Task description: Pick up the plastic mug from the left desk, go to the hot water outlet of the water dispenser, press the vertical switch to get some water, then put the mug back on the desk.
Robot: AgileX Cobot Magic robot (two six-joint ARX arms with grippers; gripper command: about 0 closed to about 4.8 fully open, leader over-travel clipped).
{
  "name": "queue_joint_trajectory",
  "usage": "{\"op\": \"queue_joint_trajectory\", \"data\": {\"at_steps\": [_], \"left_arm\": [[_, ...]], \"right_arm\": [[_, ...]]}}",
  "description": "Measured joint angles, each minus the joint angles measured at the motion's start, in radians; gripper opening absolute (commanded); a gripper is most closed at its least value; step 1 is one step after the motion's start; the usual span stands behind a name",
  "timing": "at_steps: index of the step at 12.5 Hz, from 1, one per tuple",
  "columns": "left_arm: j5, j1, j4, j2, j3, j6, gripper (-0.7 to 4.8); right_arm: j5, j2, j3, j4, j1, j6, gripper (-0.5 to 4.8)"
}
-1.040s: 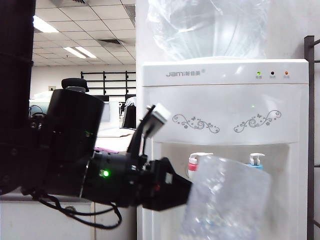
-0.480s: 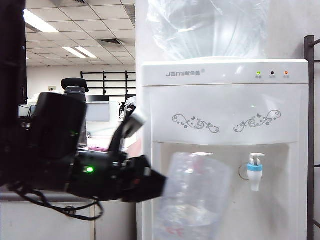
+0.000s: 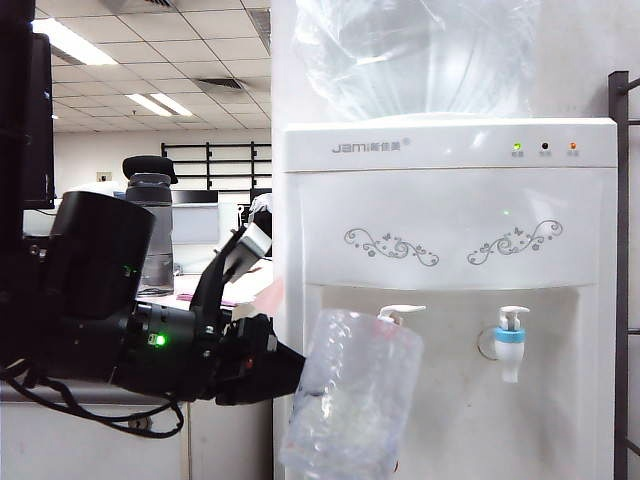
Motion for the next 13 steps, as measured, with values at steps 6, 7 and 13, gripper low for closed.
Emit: {"op": "queue_joint_trajectory", "data": {"at_steps": [6, 7, 13], "left_arm": [[0.001, -0.007, -0.004, 0.0, 0.0, 0.0, -0.05], [0.001, -0.007, -0.004, 0.0, 0.0, 0.0, -0.05], [-0.04, -0.023, 0.009, 0.0, 0.003, 0.0, -0.05]], "right_arm": [[-0.001, 0.0, 0.0, -0.005, 0.0, 0.0, 4.4], [-0.001, 0.0, 0.0, -0.006, 0.0, 0.0, 4.4], [-0.001, 0.001, 0.0, -0.036, 0.0, 0.0, 4.4]]}}
